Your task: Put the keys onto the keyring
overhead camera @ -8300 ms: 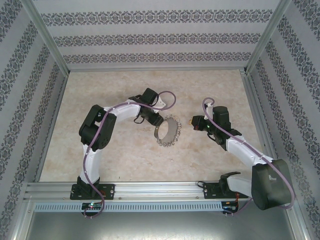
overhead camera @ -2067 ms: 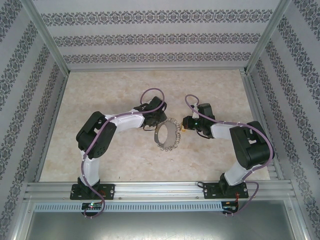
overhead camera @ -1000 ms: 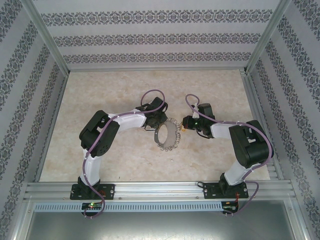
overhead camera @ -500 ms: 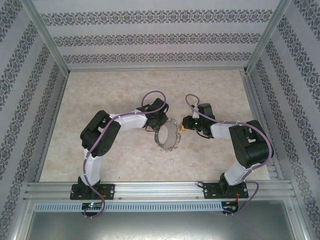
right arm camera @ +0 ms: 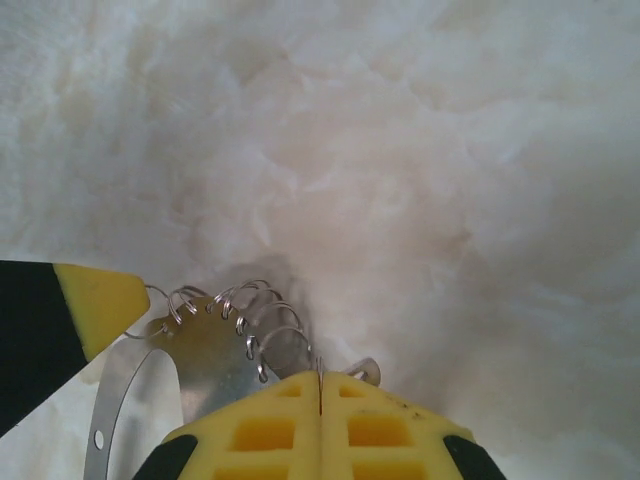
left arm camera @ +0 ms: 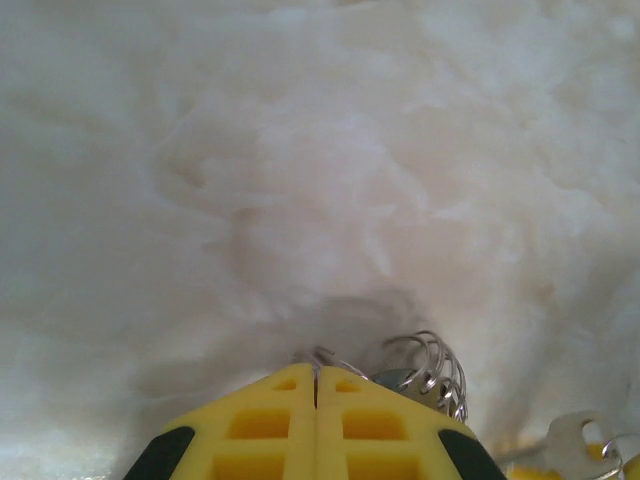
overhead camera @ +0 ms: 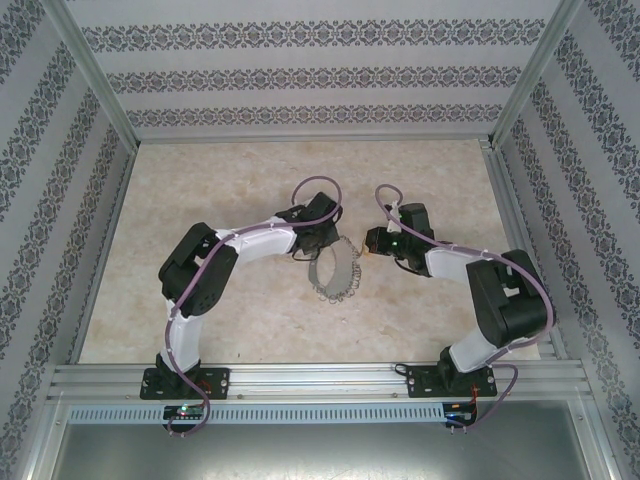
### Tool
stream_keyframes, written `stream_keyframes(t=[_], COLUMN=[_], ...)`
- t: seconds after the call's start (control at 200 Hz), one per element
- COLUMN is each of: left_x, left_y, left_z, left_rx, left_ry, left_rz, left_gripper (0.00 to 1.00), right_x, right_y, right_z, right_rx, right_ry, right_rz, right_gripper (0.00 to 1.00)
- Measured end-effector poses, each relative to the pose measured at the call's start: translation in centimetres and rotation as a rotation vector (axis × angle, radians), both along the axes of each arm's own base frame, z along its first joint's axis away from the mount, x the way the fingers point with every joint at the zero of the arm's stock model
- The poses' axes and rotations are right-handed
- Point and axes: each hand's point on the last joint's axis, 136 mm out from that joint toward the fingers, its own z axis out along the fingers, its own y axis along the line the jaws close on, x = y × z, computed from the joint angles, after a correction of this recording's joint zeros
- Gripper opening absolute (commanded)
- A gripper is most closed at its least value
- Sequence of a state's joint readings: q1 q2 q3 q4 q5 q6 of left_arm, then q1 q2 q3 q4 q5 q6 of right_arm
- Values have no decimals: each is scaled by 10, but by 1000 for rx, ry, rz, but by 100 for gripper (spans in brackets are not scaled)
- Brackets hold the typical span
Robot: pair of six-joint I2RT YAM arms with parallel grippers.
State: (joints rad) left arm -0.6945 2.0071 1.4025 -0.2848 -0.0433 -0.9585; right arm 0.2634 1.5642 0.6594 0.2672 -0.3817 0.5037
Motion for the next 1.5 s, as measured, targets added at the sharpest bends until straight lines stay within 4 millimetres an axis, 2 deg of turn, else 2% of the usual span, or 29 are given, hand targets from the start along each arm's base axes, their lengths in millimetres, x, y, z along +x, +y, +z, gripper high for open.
stream_keyframes(t=[0.095,0.2,0.36,0.555,0.63,0.719,0.779,0.849,1.084,1.164,1.264,1.404,1.459,1.499], left_x=[12,14,17,40,45,44,39,28,-15,-31,-47,-58,-61,-62], left_y=[-7,-4,0,1,5,10,14,21,38,45,49,46,38,32], left_z=[27,55,101,158,172,177,171,150,46,21,6,0,0,1], left_rx=[46,103,174,287,330,361,365,357,311,312,296,240,216,197], left_ry=[-87,-179,-317,-491,-533,-546,-538,-498,-306,-253,-231,-232,-237,-246], left_rz=[-101,-196,-305,-343,-347,-348,-349,-351,-304,-283,-245,-191,-181,-178], left_gripper=[0,0,0,0,0,0,0,0,0,0,0,0,6,18], right_x=[0,0,1,3,3,2,1,1,-2,-4,-7,-7,-7,-7], right_y=[0,-3,-14,-22,-22,-22,-22,-22,-24,-24,-25,-25,-25,-25], right_z=[16,29,37,41,42,42,43,44,39,38,37,36,36,36], right_rx=[11,18,11,3,3,2,2,2,-2,-4,-5,-7,-7,-7], right_ry=[-33,-58,-67,-64,-62,-60,-62,-64,-53,-48,-45,-45,-44,-44], right_rz=[-3,-14,-45,-70,-70,-70,-70,-70,-72,-73,-73,-74,-74,-74], right_gripper=[0,0,0,0,0,0,0,0,0,0,0,0,0,0])
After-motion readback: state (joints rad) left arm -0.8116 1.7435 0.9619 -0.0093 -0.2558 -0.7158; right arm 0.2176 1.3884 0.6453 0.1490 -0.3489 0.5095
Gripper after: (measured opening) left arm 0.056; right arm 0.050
